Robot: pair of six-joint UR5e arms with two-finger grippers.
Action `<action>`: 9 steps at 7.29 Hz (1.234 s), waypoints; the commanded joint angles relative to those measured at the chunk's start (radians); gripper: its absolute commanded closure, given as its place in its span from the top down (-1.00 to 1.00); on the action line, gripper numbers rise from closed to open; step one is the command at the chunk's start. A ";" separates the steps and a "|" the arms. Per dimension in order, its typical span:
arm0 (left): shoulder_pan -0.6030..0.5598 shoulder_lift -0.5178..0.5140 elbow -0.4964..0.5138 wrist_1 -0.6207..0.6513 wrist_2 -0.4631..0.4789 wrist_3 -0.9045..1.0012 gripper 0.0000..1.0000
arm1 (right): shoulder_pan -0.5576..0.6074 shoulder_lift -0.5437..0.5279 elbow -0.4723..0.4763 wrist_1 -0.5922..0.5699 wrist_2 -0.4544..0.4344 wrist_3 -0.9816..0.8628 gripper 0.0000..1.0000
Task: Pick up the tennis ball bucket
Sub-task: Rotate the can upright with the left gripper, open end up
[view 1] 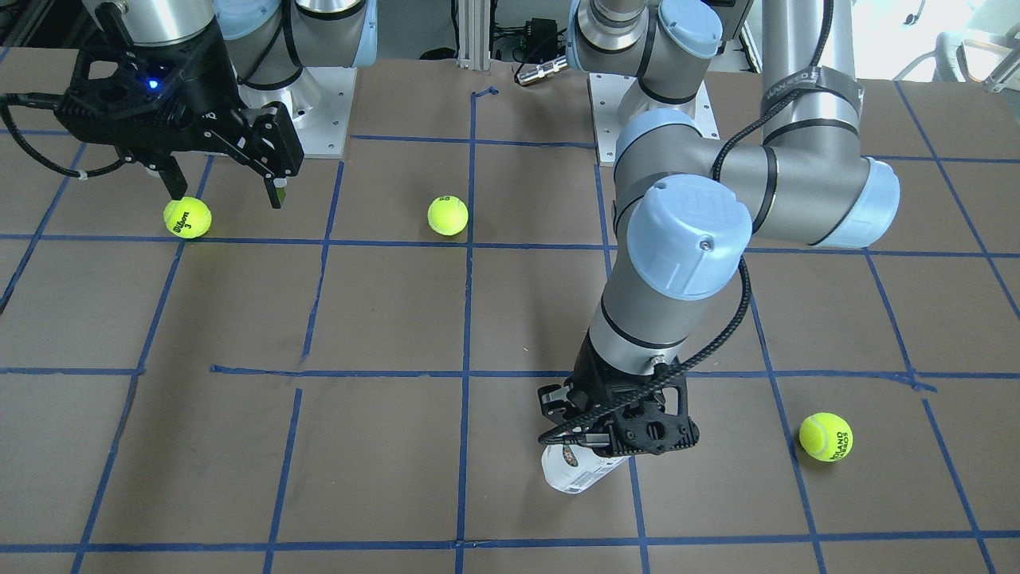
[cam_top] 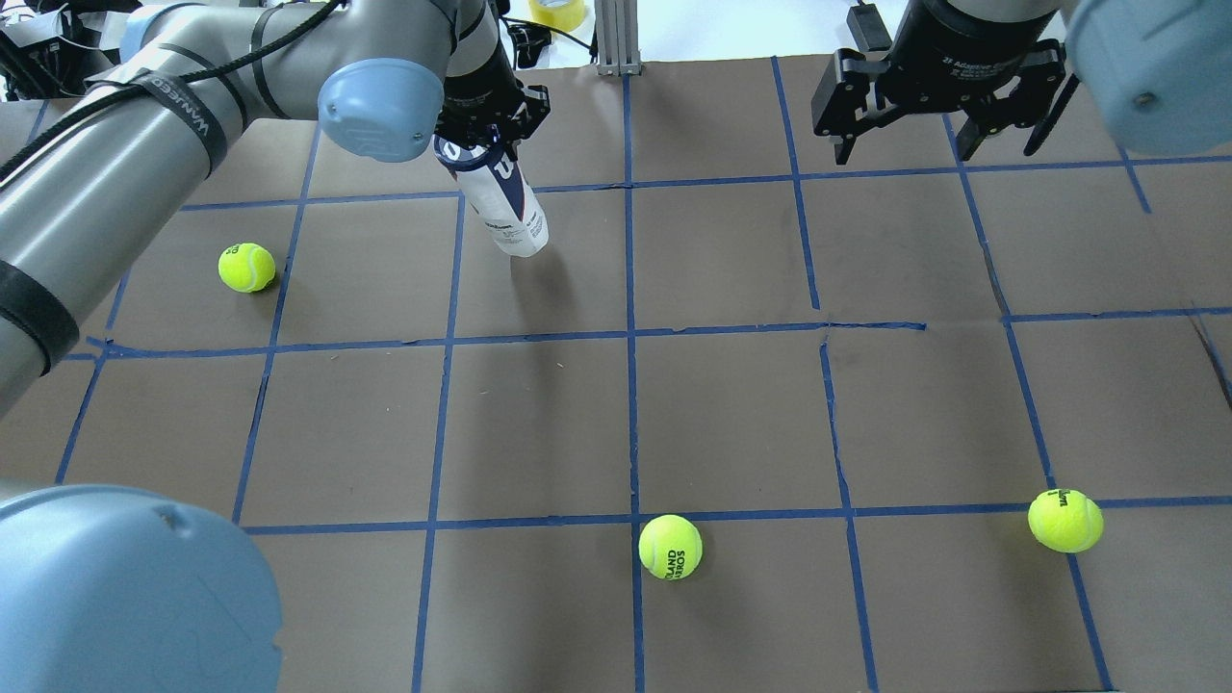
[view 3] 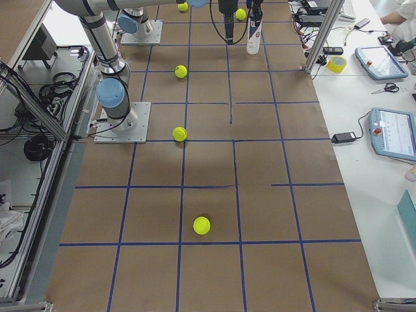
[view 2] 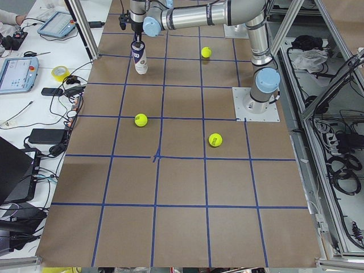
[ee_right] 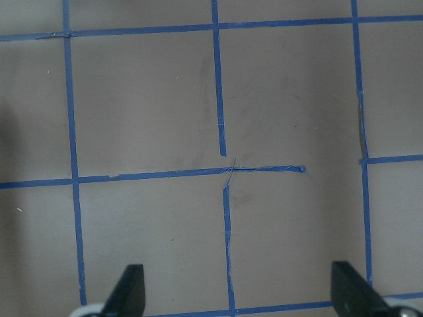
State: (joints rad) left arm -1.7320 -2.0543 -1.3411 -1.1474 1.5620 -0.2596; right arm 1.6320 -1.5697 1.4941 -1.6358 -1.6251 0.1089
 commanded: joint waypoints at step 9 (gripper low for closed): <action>-0.017 0.104 0.069 -0.249 -0.022 0.006 1.00 | 0.000 0.000 0.000 0.001 -0.001 0.000 1.00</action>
State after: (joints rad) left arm -1.7533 -1.9833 -1.3093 -1.3182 1.5462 -0.2531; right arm 1.6321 -1.5694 1.4941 -1.6355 -1.6236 0.1089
